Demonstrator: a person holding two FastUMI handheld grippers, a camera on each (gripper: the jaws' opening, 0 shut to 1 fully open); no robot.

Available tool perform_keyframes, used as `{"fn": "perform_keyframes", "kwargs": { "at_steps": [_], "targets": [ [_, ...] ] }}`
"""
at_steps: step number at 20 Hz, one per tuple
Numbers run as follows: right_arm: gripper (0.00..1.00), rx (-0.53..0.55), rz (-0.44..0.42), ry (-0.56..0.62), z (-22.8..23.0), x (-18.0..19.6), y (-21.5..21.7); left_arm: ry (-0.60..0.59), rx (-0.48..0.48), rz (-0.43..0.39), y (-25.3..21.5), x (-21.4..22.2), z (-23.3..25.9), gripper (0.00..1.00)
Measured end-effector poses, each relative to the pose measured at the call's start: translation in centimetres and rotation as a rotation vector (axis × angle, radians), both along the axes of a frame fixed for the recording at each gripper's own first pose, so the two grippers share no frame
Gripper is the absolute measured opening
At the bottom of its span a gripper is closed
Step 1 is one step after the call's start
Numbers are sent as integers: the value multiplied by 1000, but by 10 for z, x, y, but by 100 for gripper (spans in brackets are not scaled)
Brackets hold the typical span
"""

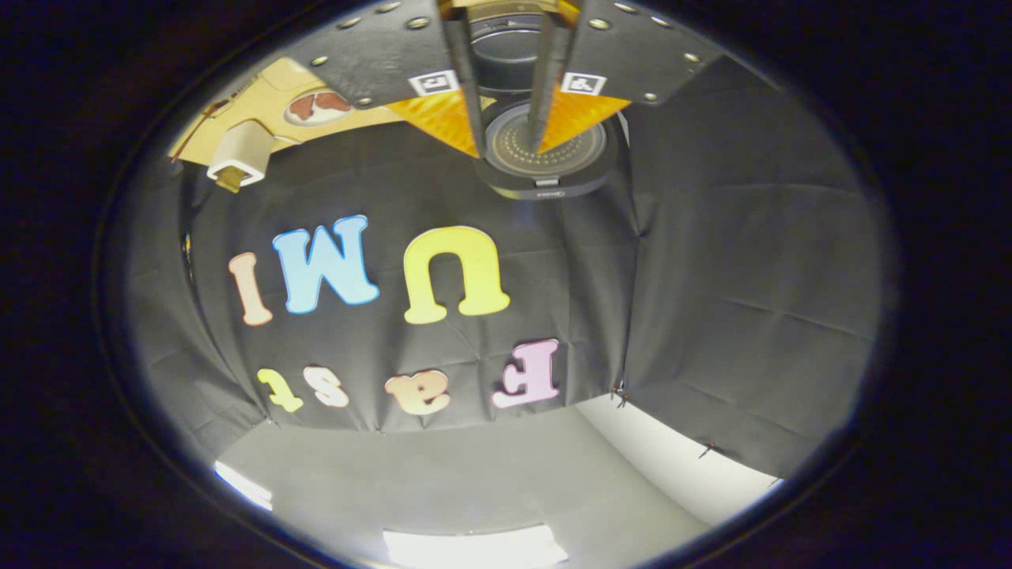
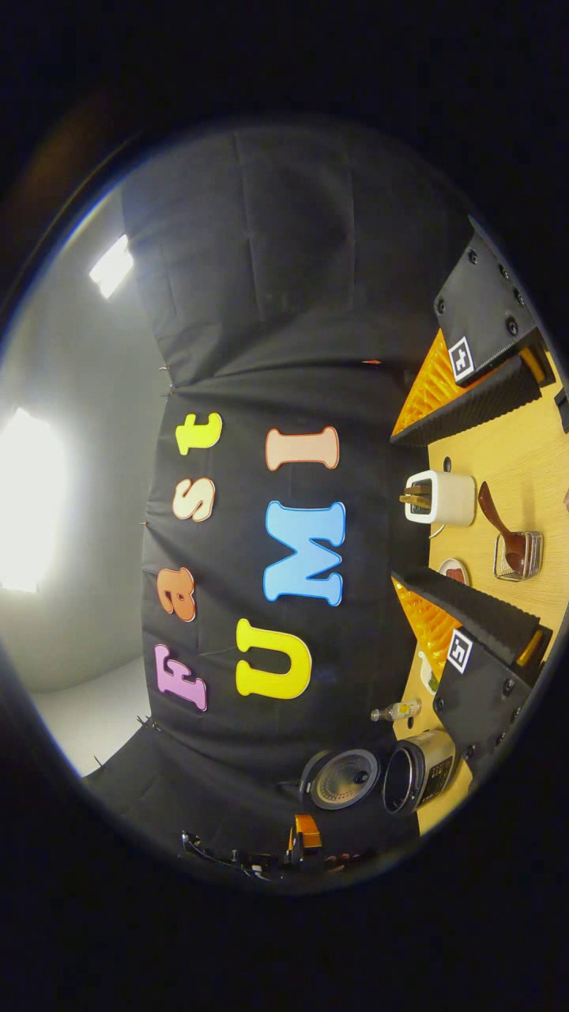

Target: Close the left gripper, press the button to open the rice cooker; take a wooden spoon from the chopstick holder with the right hand, scoop a spoonful of rice and pour it into the rice cooker, then put the wooden spoon back into the chopstick holder.

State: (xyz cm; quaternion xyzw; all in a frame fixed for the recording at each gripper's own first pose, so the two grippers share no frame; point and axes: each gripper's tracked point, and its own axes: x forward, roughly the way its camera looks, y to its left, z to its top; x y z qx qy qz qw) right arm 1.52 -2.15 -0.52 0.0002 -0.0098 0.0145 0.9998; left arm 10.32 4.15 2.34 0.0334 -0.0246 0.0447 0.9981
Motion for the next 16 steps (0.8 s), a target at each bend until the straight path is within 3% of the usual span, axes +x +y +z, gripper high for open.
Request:
{"fn": "perform_keyframes", "kwargs": {
  "at_steps": [3,10,16],
  "targets": [
    [98,17,35,10,-6,2,-8,-35,-2,10,-19,-42,17,89],
    [98,91,119,122,-48,28,-14,-26,4,34,-57,-135,25,89],
    [97,195,105,261,-96,65,-11,9,16,51,-57,-167,22,89]
  ]
}}
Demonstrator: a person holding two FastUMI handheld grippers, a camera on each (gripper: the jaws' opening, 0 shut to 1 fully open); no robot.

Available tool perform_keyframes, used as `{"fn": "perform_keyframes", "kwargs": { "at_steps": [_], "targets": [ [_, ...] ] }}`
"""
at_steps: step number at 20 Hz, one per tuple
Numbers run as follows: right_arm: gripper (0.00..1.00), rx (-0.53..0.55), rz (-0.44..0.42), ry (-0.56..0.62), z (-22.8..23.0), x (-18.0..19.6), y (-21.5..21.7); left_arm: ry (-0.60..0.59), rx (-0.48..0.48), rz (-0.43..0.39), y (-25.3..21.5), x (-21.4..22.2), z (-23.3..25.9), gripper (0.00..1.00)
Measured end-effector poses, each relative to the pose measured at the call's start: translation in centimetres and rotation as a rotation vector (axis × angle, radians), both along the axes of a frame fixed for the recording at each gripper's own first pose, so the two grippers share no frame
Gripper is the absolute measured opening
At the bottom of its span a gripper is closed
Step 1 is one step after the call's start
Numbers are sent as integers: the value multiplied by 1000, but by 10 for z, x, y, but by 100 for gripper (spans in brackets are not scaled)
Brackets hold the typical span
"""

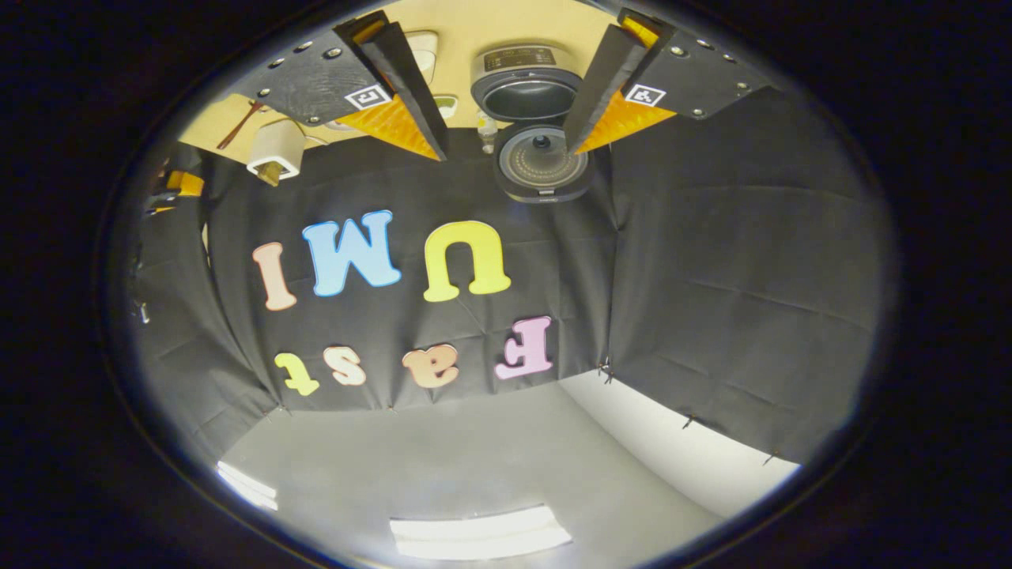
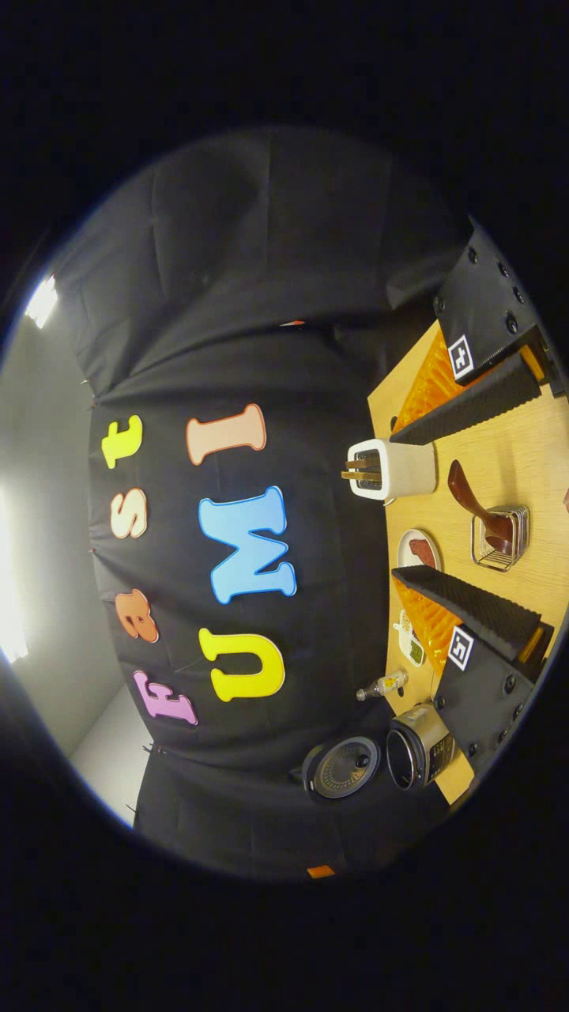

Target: Close the left gripper, press the button to open the rice cooker; take a wooden spoon from the chopstick holder with the right hand, scoop a spoonful of rice and pour it into the rice cooker, then put the wooden spoon back into the chopstick holder.

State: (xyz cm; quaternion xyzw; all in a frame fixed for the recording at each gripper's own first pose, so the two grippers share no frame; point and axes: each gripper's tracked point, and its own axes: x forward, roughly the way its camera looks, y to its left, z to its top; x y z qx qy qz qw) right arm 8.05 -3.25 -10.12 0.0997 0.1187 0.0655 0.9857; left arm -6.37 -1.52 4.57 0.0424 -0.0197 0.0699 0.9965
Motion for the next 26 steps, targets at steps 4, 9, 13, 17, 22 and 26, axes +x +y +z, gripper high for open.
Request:
{"fn": "perform_keyframes", "kwargs": {
  "at_steps": [4,9,13,17,22,26],
  "targets": [
    [98,36,-14,103,-39,21,3,16,-8,15,10,-5,-3,91],
    [98,44,-26,225,-92,35,8,41,10,44,26,-11,-9,89],
    [98,97,-31,313,-125,39,15,61,16,62,35,-12,-13,90],
    [90,149,-35,391,-150,43,24,73,21,75,42,-14,-16,92],
    [53,227,-23,428,-156,46,36,80,23,75,46,-14,-18,91],
    [28,252,-2,443,-156,45,47,75,24,68,51,-12,-16,89]
  ]
}}
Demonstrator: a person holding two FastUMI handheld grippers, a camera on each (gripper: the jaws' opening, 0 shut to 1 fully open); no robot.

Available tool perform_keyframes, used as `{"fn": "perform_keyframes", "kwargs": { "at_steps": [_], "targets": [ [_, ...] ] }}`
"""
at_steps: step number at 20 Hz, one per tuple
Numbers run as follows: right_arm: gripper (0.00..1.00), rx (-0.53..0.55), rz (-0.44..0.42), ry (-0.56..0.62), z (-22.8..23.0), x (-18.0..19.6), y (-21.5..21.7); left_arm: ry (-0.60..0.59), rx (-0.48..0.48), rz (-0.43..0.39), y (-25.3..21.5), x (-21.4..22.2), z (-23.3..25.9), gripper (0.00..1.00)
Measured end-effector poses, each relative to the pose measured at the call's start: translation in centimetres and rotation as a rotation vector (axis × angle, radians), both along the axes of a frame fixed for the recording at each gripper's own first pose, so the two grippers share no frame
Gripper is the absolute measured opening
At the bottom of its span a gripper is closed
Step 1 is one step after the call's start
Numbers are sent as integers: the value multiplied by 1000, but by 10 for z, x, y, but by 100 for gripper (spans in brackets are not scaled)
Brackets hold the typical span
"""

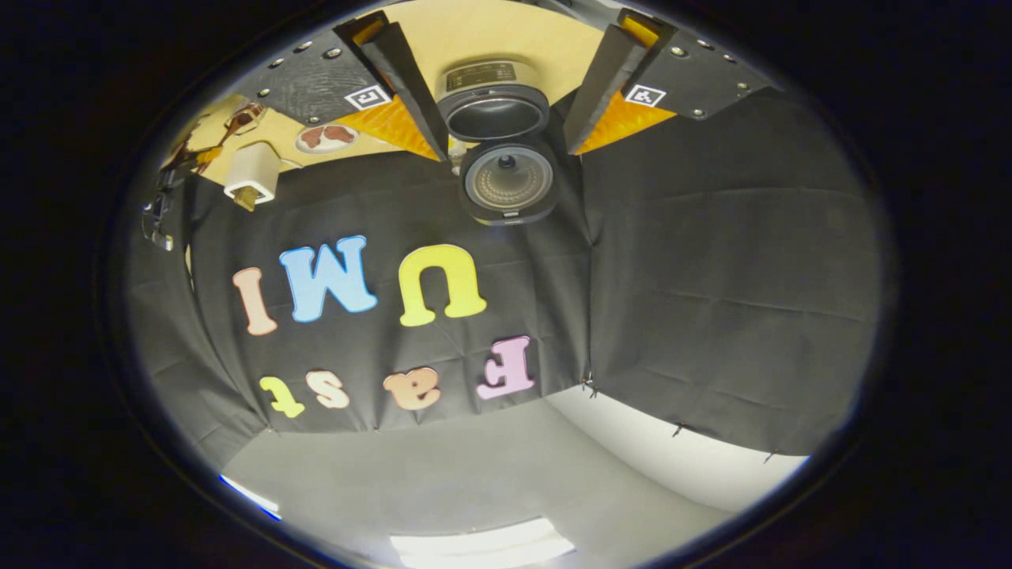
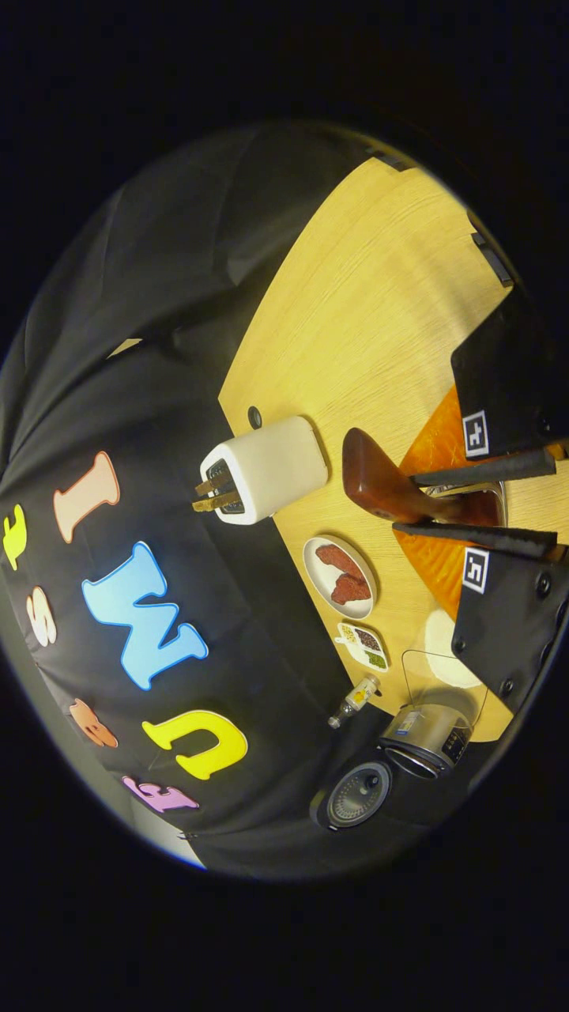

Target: Close the left gripper, press the button to open the rice cooker; take a wooden spoon from the chopstick holder with the right hand, scoop a spoonful of rice and pour it into the rice cooker, then put the wooden spoon back into the chopstick holder.

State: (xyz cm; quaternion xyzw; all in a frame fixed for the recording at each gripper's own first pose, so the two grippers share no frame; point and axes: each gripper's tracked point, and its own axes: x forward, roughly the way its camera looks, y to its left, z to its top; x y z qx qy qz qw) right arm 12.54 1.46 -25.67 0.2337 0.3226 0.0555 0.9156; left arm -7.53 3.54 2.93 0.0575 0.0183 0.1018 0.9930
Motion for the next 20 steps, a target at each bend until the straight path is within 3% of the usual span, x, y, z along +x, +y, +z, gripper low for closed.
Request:
{"fn": "perform_keyframes", "kwargs": {
  "at_steps": [1,2,3,4,8,15,20],
  "targets": [
    [27,19,-6,9,4,-1,1,0,-4,-1,1,1,-1,89],
    [14,35,-3,14,4,0,4,-1,-9,-3,2,1,0,89],
    [17,27,-25,15,3,1,2,-1,-14,-3,5,2,-2,91],
    [9,24,-22,11,7,-2,1,-2,-19,-4,8,3,-2,89],
    [5,-31,-22,-32,27,-3,2,-13,-30,-14,18,8,1,89],
    [9,-145,-34,-193,96,2,10,-34,-69,-42,42,21,-1,89],
    [9,-162,-11,-290,142,3,47,-25,-104,-58,66,30,-11,89]
  ]
}}
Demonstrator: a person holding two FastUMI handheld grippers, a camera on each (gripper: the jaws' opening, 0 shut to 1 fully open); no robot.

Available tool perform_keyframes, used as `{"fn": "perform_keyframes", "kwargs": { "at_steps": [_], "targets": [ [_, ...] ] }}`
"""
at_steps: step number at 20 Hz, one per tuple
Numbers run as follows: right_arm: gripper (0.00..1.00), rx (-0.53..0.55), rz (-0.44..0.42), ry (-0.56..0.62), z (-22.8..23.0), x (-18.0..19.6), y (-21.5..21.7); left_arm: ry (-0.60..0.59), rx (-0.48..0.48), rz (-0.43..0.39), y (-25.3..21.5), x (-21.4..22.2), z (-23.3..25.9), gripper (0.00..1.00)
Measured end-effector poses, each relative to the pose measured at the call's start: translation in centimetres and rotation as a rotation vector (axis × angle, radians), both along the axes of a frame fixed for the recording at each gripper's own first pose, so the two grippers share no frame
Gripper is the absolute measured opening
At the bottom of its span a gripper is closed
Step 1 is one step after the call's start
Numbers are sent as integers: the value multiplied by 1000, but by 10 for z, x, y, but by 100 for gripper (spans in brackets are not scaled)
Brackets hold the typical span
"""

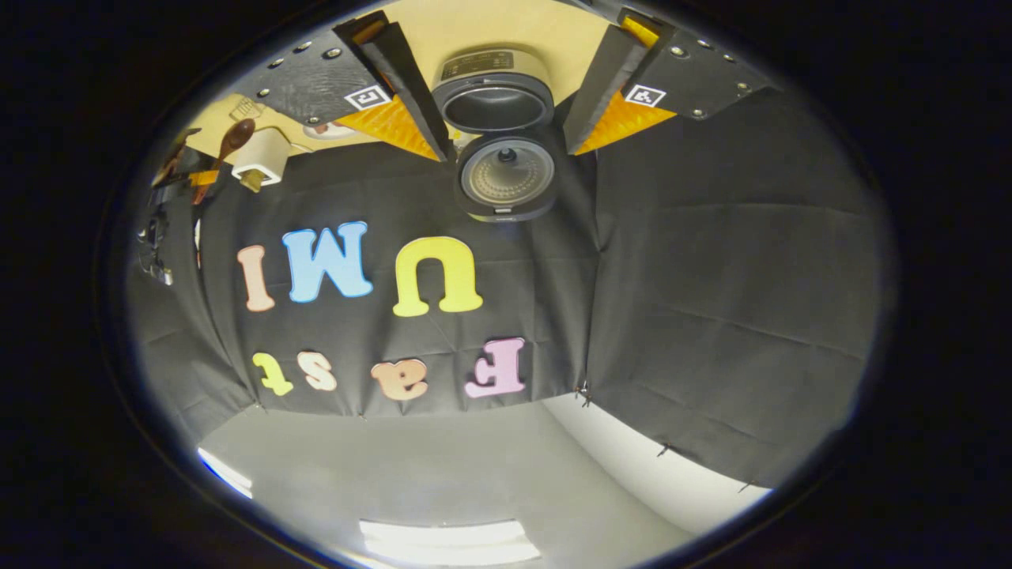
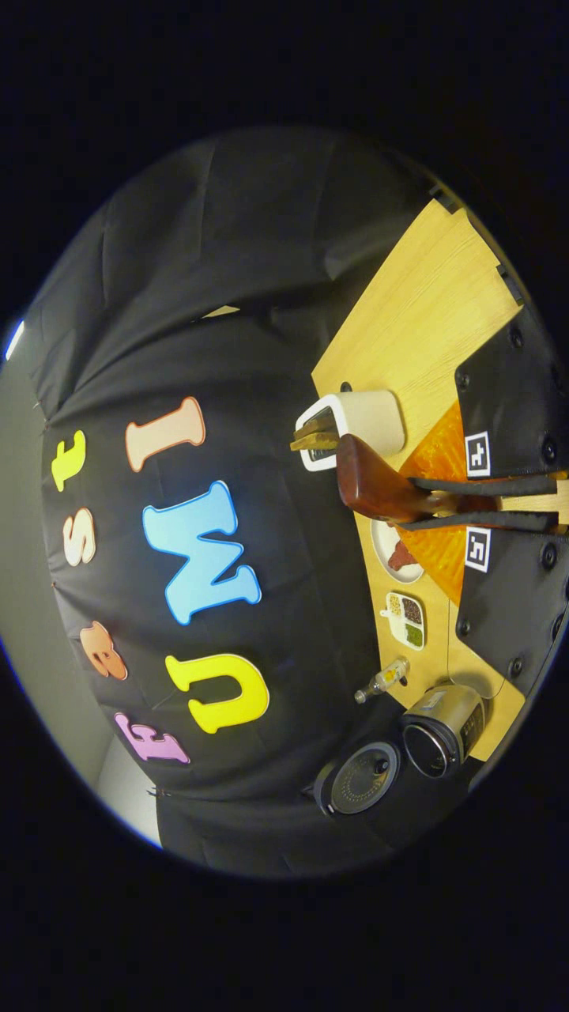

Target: Close the left gripper, press the button to open the rice cooker; take a wooden spoon from the chopstick holder with the right hand, scoop a spoonful of rice and pour it into the rice cooker, then put the wooden spoon back into the chopstick holder.

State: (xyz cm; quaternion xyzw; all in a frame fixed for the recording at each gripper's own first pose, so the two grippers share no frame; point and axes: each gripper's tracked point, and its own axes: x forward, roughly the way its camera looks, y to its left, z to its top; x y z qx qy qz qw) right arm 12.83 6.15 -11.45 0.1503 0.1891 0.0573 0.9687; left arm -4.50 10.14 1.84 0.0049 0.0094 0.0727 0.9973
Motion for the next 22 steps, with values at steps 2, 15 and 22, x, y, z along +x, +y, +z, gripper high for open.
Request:
{"fn": "perform_keyframes", "kwargs": {
  "at_steps": [2,15,22],
  "targets": [
    [9,5,23,-24,11,-1,22,2,-6,-3,11,2,-3,91],
    [9,-55,139,19,-28,-11,147,39,-7,25,101,-1,-27,89],
    [9,-233,147,32,-71,-9,175,61,0,45,132,-5,-37,89]
  ]
}}
